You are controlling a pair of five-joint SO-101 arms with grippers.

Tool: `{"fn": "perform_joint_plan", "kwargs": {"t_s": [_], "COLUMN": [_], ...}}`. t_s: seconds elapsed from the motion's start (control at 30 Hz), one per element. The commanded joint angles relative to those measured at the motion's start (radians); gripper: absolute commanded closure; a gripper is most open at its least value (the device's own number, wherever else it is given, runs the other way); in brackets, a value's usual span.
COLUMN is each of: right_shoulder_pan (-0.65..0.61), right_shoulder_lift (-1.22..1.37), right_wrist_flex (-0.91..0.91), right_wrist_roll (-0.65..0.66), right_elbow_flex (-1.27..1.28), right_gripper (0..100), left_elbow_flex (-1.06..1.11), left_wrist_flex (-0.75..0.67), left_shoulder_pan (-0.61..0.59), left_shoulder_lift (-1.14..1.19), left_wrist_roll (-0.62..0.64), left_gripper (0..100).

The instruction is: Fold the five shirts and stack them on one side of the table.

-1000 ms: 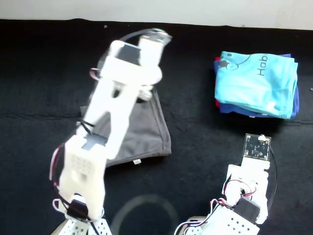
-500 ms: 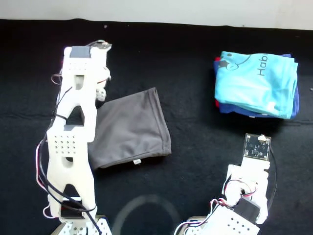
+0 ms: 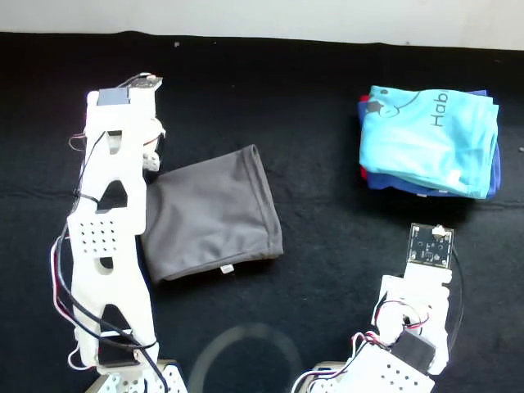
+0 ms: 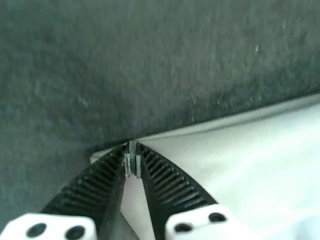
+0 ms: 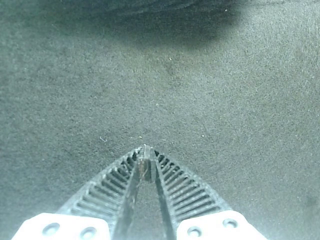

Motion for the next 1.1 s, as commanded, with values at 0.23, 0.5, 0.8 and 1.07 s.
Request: {"fn": "perform_joint_plan", "kwargs": {"t_s": [0.23,0.5,0.8,1.07], "right_shoulder_pan": [0.001,0.001,-0.186,-0.323], "right_shoulder_lift": [-0.005,-0.013,-0.005,0.208], "right_wrist_flex": [-0.015,-0.013,0.03,0.153], "right_wrist_roll": [0.003,0.003,0.11,0.107], "right_elbow_flex": [0.142,0.142,-0.013,-0.46], "right_gripper": [99.1,99.1,98.9,98.9], "left_elbow_flex": [0.051,0.541,1.399,1.831], "left_wrist_flex": [0.163,0.153,-0.308,-0.618], "left_shoulder_pan": [-0.01,-0.053,-0.147,-0.239], "left_shoulder_lift": [-0.386,-0.78,-1.225,-1.442], "left_wrist_roll": [-0.006,-0.009,-0.037,-0.066], "left_gripper": [99,99,99,99]}}
